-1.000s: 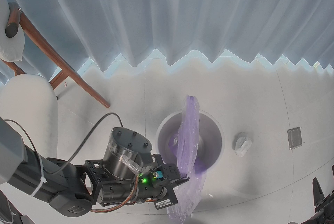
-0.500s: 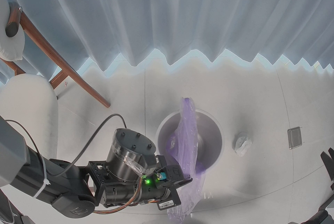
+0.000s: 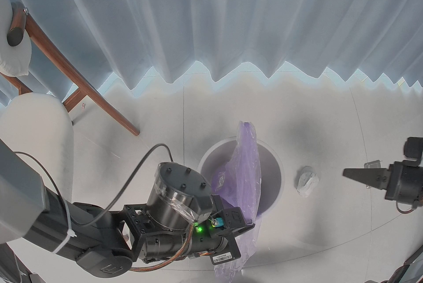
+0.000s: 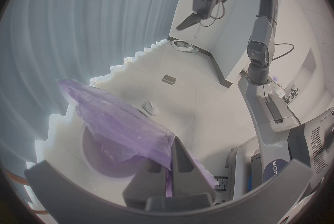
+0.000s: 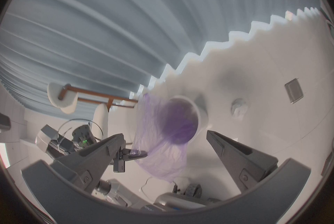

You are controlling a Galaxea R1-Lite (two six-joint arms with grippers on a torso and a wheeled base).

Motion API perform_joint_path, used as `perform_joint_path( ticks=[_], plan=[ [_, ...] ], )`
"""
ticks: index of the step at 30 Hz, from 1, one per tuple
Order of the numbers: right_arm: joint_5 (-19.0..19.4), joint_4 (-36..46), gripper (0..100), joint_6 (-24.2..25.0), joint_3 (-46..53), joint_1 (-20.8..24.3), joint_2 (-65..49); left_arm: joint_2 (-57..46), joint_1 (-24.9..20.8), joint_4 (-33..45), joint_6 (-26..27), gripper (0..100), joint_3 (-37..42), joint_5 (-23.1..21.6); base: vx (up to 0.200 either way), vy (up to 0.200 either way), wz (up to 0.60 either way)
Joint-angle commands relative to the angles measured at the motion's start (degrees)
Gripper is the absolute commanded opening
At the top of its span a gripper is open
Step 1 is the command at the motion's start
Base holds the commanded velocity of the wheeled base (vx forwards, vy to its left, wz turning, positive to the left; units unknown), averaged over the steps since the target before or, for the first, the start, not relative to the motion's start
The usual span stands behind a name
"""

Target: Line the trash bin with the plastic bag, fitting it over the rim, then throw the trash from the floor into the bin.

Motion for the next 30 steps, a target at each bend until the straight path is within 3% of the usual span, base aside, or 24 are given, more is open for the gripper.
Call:
perform_joint_path(
  ticks=[1,9,17,24,30],
  plan=[
    [-2.03,-0.52,100,-0.41,-3.83,7.88,15.12,2.73,-1.75,-0.25,0.01,0,-1.32,0.03,0.0,0.0,0.0],
    [-2.21,-0.52,100,-8.67,-5.33,9.29,19.96,3.17,-1.75,-0.77,0.09,0,-1.23,0.03,0.0,0.0,0.0],
    [-3.88,-0.52,100,-9.9,-9.99,9.73,24.26,3.08,-2.81,-0.86,-0.17,0,-1.05,0.03,0.0,0.0,0.0],
    [-4.14,-0.43,100,-15.27,-11.57,10.43,26.55,3.08,-2.89,-0.86,-0.26,0,-0.96,0.03,0.0,0.0,0.0],
    [-4.58,-1.39,100,-16.58,-12.45,11.92,27.87,3.17,-2.89,-0.86,-0.43,0,-0.96,0.12,0.0,0.0,0.0]
  ],
)
